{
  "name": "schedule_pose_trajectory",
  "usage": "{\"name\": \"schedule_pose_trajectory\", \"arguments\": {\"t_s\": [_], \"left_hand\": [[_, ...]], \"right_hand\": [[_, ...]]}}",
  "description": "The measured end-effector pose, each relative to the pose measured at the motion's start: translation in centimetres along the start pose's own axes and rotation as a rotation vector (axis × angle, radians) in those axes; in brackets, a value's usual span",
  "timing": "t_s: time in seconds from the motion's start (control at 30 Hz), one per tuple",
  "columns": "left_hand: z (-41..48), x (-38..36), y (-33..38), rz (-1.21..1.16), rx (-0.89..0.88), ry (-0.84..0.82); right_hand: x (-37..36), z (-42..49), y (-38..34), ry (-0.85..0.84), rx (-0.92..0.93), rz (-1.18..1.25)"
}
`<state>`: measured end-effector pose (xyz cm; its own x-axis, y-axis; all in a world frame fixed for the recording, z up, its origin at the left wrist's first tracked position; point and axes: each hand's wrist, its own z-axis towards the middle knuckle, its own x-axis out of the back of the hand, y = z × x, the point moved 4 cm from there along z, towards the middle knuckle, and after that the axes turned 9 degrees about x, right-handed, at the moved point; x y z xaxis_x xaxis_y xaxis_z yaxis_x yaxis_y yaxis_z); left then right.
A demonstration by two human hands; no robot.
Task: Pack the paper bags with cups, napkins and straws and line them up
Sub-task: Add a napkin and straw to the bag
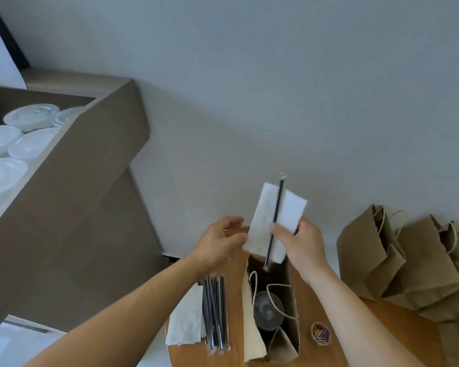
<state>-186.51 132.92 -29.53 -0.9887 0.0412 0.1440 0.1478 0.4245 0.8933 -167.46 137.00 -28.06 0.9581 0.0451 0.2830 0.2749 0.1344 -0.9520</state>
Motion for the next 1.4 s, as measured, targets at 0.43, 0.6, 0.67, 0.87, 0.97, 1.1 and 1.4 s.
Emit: {"name": "schedule_pose_trajectory", "arguments": {"t_s": [0.43,0.6,0.67,0.87,0.97,1.1,1.4], "left_hand": [[0.8,-7.1,-13.1,0.576,0.453,-0.145],[1.3,-6.9,-13.8,0.459,0.511,-0.101],[1.5,-7.1,-14.0,0.430,0.509,-0.106],[1.4,-7.6,-15.0,0.357,0.506,-0.087],[1.1,-7.2,-15.2,0.345,0.537,-0.039],[0.5,-7.1,-15.1,0.366,0.576,-0.002],[0.1,-7.3,-14.1,0.351,0.549,0.015]], "right_hand": [[-4.1,-2.4,10.5,-0.120,-0.297,-0.279],[-1.3,-5.1,12.4,-0.286,-0.340,-0.409],[-1.5,-5.7,13.3,-0.373,-0.366,-0.451],[-4.4,-6.1,17.9,-0.523,-0.509,-0.577],[-5.6,-5.2,20.1,-0.555,-0.541,-0.676],[-6.6,-4.7,22.5,-0.578,-0.586,-0.780],[-6.2,-4.5,23.3,-0.572,-0.544,-0.773]]}}
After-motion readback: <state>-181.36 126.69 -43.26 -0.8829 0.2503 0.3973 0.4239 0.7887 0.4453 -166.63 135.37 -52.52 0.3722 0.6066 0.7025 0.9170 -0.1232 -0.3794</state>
